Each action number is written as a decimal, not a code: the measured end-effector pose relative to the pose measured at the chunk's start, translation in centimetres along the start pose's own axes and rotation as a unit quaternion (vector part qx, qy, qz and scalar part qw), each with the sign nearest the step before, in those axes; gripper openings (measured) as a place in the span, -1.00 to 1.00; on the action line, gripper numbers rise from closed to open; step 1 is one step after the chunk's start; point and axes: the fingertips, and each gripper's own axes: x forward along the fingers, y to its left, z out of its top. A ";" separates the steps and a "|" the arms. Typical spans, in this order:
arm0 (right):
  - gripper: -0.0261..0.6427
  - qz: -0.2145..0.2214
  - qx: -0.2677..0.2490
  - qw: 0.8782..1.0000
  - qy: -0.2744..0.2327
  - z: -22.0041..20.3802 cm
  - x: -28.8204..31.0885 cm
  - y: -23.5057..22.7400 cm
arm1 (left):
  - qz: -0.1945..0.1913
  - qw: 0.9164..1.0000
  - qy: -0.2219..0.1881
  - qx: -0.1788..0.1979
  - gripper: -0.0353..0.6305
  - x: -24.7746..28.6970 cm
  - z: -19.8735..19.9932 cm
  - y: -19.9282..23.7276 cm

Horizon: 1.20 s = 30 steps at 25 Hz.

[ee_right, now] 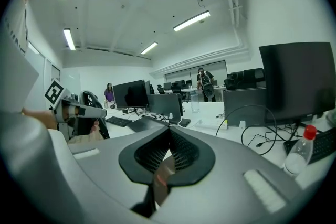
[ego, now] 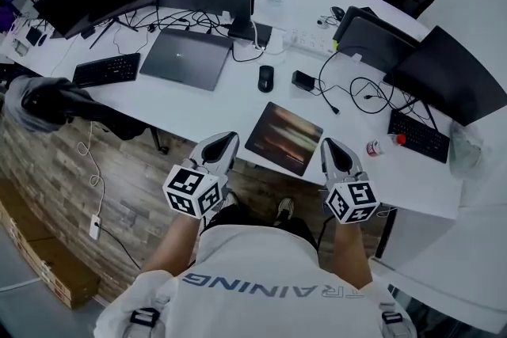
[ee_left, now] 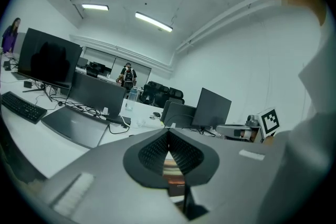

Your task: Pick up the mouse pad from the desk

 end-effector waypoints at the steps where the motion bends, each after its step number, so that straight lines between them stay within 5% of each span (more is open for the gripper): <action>1: -0.88 0.006 0.002 1.000 0.002 0.0 0.0 -0.3 | 0.001 1.000 -0.001 -0.001 -0.89 0.3 0.0 -0.4; 14: -0.34 0.059 -0.021 0.991 0.120 -5.7 3.0 -2.3 | 0.038 0.999 0.005 -0.021 -0.89 1.8 -1.2 -2.3; 30: 0.31 0.077 -0.086 0.939 0.324 -21.1 7.9 -2.4 | 0.058 0.998 0.001 -0.028 -0.89 2.0 -1.0 -1.8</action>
